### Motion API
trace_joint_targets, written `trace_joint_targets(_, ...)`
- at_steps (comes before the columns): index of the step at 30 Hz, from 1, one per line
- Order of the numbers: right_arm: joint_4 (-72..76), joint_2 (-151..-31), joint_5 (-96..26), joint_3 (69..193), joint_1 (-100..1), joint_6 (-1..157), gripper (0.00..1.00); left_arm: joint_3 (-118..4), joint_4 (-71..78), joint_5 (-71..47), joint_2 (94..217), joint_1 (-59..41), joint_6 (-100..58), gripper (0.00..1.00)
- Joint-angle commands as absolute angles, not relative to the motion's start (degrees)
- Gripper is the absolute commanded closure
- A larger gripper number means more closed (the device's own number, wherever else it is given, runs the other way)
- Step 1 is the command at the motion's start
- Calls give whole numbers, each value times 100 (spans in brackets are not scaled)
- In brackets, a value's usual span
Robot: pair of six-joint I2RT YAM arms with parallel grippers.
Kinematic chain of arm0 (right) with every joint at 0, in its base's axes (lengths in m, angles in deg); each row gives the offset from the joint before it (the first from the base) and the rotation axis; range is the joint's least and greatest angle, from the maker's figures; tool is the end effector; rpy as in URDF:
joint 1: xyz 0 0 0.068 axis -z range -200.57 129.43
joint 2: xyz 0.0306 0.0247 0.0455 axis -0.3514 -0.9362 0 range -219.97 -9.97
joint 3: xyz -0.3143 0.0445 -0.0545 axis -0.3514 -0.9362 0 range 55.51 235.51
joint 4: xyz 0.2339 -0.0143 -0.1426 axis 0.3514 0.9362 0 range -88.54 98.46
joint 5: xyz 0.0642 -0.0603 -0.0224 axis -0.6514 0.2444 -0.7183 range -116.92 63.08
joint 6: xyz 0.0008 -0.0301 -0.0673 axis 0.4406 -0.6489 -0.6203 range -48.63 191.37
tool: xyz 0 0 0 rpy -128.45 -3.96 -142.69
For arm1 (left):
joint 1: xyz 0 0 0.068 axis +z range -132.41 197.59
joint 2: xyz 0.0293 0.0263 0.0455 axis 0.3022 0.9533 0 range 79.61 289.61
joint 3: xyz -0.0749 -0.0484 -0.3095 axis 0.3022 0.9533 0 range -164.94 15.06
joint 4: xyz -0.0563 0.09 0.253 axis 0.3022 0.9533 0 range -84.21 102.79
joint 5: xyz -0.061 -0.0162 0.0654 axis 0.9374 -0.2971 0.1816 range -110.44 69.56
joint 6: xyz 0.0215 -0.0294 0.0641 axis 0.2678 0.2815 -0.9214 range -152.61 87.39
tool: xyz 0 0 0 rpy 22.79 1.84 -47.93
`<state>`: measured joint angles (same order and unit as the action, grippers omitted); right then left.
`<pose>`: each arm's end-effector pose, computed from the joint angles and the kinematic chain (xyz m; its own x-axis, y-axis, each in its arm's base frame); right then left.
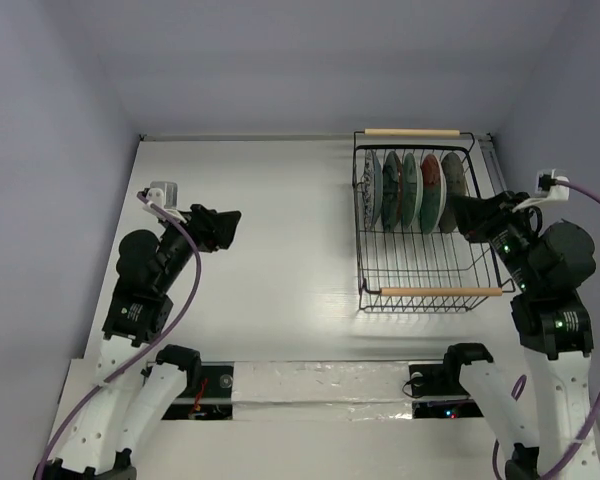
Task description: Unload the plates from the dish rack
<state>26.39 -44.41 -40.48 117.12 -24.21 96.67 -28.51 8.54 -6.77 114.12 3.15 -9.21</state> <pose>0.0959 0.0206 0.4682 -0.0912 0.4104 -0.9073 -0.2839 0.8626 0.4187 0.1317 -0.0489 0.4065 -0.0888 -0.3755 -0.9226 0.4734 0.7990 -0.3708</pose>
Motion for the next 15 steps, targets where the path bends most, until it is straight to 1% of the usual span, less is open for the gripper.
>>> trace_joint_targets(1,2229,-4653,-4344,12020,-2434,9748,84,-3047,895,-699,11363,300,-1151,39)
trace_joint_targets(2,2255,-4836,-4310,12090,-2505,9739,90,-3030,931,-708,11345,300,-1169,40)
trace_joint_targets(4,2325,-5074,-3916,12187,-2925,9660,100,-2951,1062,-779,11275,247,-1169,42)
trace_joint_targets(5,2465,-5223,-3661,12257,-3153,9599,100,-2916,1089,-787,11240,195,-1160,44)
trace_joint_targets(6,2579,-5547,-2893,12475,-3417,9433,100,-2820,1115,-787,11205,194,-1169,48)
trace_joint_targets(7,2685,-5733,-2355,12599,-4002,9362,100,-2775,1133,-814,11144,194,-1169,49)
trace_joint_targets(8,2930,-5935,-1853,12731,-4252,9274,100,-2740,1142,-840,11100,194,-1169,50)
trace_joint_targets(9,3080,-6372,-1170,12889,-4437,9177,100,-2705,1194,-866,11082,142,-1169,57)
trace_joint_targets(11,3309,-6743,-787,13259,-4762,9107,100,-2731,1308,-963,10985,141,-1213,72)
trace_joint_targets(12,3310,-6893,-532,13320,-4764,9071,100,-2739,1439,-998,10968,89,-1239,86)
trace_joint_targets(13,3319,-7147,-460,13451,-4851,9062,100,-2739,1519,-1120,10906,89,-1257,96)
trace_joint_targets(14,3319,-7280,-407,13514,-4904,9019,100,-2731,1581,-1174,10880,89,-1266,100)
trace_joint_targets(15,3327,-7412,-372,13584,-4905,8983,100,-2661,1660,-1218,10862,28,-1275,100)
